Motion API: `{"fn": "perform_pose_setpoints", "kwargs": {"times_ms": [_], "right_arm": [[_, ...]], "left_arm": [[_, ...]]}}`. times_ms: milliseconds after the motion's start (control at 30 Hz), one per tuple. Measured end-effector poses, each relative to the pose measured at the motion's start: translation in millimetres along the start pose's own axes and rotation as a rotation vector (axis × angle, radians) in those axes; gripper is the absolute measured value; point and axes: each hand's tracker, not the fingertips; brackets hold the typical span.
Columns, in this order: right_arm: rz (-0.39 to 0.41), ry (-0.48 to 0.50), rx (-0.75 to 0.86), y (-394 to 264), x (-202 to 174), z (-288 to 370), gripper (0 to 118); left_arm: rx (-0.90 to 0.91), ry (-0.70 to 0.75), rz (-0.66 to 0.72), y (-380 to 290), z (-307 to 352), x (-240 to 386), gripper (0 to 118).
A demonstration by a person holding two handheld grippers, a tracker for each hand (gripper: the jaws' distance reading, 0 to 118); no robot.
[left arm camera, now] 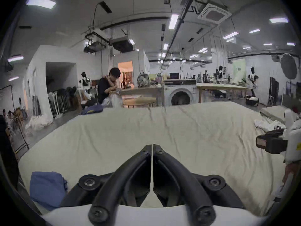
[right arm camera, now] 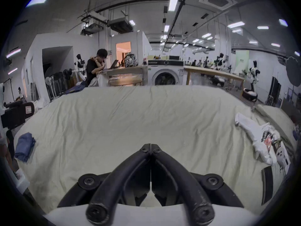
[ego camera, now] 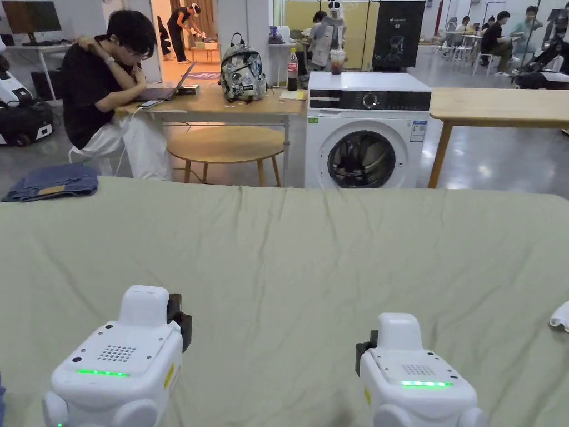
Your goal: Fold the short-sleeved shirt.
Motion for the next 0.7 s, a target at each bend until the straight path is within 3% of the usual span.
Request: {"fn": "perform_pose_setpoints", "kwargs": {"times_ms": [367,700], "right_arm": [[-0.046,-0.037,0.222,5,27,25,0],[-0.035,-0.042,0.342,1,29,34,0]], "left_arm": [[0.102,-0.019,0.061,-7,8,22,0],[0.117,0.024,0.052,-5,11,14,0]]}}
